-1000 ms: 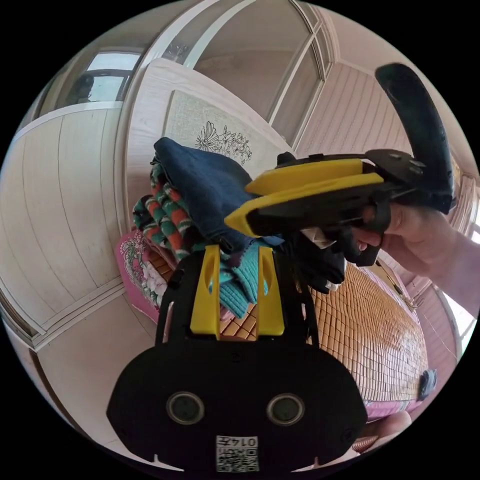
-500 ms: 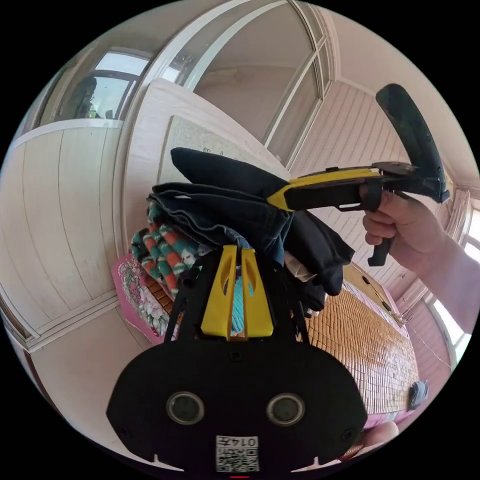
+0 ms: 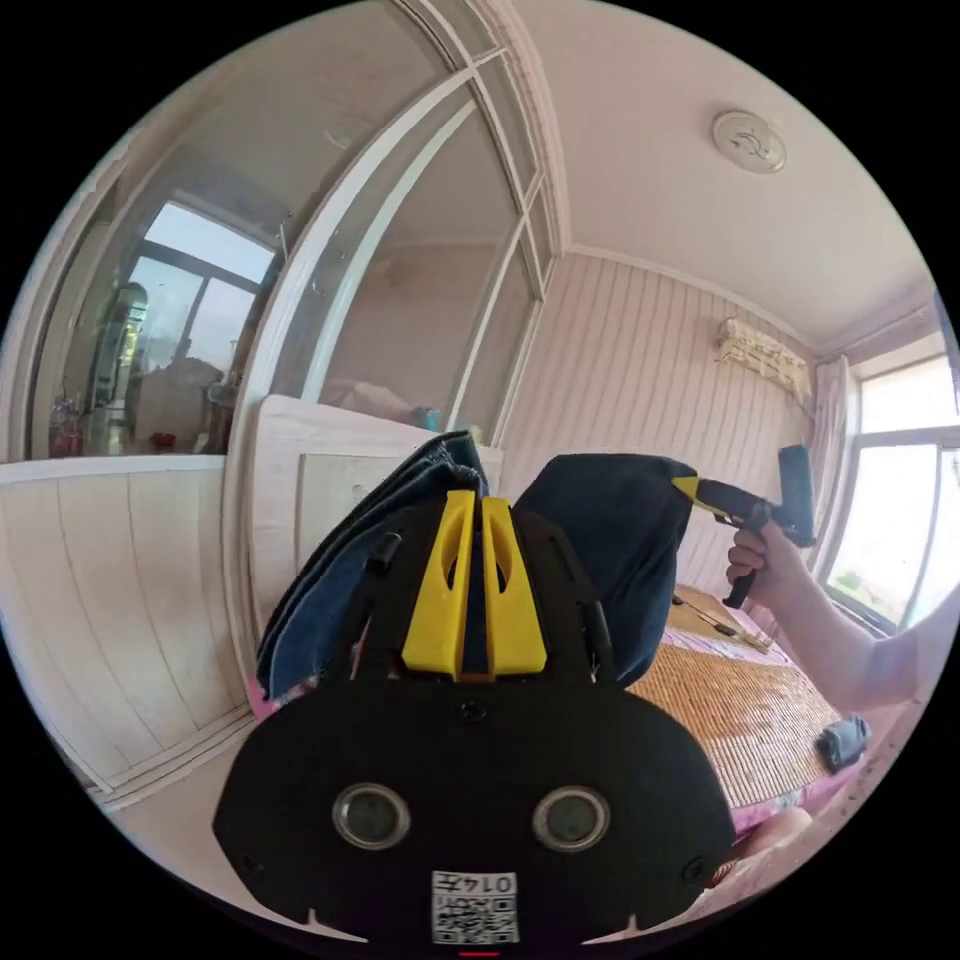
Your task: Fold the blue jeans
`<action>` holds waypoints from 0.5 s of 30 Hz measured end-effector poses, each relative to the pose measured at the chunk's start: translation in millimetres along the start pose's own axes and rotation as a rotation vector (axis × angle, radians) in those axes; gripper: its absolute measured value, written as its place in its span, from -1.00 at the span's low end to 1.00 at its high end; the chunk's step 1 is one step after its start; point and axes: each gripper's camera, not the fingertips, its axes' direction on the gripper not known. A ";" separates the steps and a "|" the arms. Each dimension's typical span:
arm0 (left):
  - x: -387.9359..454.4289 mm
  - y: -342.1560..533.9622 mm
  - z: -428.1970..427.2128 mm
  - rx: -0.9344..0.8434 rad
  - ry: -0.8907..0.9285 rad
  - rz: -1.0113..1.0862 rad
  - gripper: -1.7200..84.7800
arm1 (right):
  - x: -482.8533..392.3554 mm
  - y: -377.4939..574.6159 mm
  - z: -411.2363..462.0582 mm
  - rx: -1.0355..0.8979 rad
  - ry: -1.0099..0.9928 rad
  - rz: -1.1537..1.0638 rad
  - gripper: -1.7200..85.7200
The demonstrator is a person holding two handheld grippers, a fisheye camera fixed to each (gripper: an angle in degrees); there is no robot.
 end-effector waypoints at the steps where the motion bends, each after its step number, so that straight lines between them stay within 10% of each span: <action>1: 23.2 -0.5 -5.5 -0.009 0.087 0.043 -0.98 | 8.9 30.4 -36.0 -0.004 0.069 0.024 -0.94; 10: 173.7 199.4 66.8 -0.597 0.542 -0.069 -0.98 | 46.8 361.7 -127.5 -0.922 0.448 0.579 -0.90; 15: 201.5 286.9 99.1 -0.784 0.693 -0.352 -0.98 | 7.6 318.5 -122.7 -0.715 0.372 0.570 -0.70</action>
